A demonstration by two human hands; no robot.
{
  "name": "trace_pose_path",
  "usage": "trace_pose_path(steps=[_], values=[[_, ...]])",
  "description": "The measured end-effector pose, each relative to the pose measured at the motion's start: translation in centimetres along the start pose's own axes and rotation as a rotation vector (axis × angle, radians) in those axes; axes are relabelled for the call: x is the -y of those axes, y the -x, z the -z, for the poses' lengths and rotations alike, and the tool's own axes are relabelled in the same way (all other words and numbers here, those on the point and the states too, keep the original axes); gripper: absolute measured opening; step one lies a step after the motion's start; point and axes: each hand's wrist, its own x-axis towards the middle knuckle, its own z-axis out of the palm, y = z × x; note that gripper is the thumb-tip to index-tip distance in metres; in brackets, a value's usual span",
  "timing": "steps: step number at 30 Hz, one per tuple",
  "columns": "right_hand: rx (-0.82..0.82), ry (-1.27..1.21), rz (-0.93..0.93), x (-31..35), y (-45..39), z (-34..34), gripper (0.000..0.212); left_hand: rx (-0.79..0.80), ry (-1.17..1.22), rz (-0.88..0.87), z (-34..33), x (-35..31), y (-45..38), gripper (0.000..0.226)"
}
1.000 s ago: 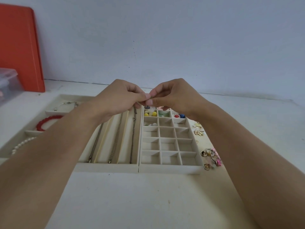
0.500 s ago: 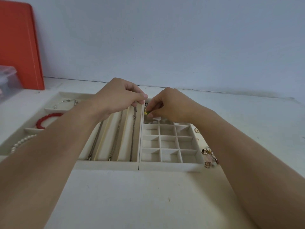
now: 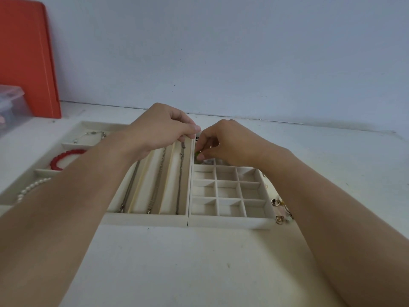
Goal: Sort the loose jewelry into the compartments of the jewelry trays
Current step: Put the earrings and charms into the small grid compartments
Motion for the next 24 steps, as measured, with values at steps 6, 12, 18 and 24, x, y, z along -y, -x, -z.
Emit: trace_pose_path(steps=[6,12,18,24], values=[[-0.046,0.058,-0.012,-0.07,-0.23,-0.39,0.009,0.008,-0.016,0.009,0.03,-0.1,0.1,0.009],[-0.071,0.062,-0.04,-0.01,-0.26,-0.78,0.009,0.017,-0.022,0.017,0.01,-0.07,0.15,0.009],[-0.079,0.081,-0.04,0.14,-0.18,-0.85,0.009,0.019,-0.025,0.01,-0.14,-0.1,0.2,0.008],[-0.089,0.093,-0.068,0.13,-0.14,-0.87,0.012,0.014,-0.025,0.004,-0.28,0.09,0.07,0.009]])
